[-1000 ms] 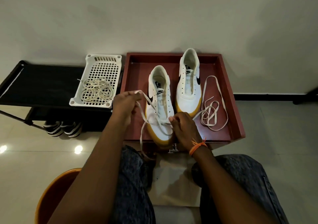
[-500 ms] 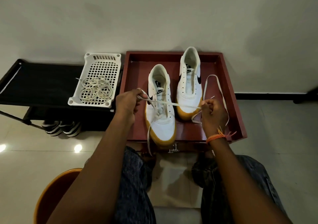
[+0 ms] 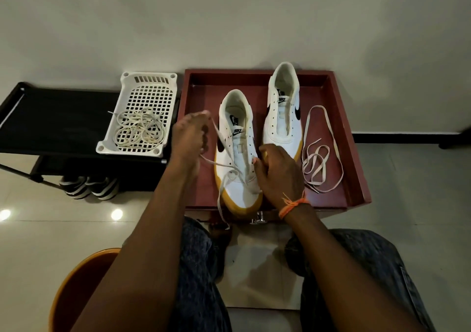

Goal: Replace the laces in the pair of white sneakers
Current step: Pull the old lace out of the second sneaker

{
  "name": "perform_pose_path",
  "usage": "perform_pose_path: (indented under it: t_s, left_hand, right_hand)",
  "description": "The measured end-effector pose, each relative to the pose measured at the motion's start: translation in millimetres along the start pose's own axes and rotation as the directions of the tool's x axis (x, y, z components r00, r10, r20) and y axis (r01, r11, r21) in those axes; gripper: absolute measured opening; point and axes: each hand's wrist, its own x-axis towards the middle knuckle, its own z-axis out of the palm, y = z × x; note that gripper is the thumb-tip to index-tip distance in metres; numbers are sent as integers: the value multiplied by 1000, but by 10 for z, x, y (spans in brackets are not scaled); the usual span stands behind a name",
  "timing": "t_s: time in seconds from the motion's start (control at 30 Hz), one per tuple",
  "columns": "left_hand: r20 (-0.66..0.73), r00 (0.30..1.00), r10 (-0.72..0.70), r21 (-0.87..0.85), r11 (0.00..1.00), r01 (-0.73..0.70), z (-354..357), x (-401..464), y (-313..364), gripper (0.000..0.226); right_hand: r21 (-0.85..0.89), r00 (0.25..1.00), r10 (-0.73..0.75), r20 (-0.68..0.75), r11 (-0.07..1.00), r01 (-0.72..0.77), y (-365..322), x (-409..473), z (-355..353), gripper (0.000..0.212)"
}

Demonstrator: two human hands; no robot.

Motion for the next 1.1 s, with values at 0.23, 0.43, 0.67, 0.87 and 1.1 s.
perform_pose_path:
  t_s: [0.23,0.43,0.67,0.87,1.1]
  left_hand:
    - [545,815,196,352,829,-435,598,-282,-245,20]
    - [506,817,275,519,660,-543,428,-71,-211,31]
    - [196,963,-184,890,446,-96,16,128,-549,39]
    - [183,981,-60,804,583,-115,56,321,-491,39]
    - [128,990,-66,677,735,-39,73,370,-339,45]
  right_hand:
    - [517,869,-38,493,816,-258,-15,73,77,71]
    - [645,833,458,309,543,-538,212,222,-68,21]
    - [-41,883,441,163,897,-440,676,281,-237,20]
    - [197,972,188,142,957,-214,500,239,-253,66]
    - [-32,983,-136,125,990,141,173,126,-142,35]
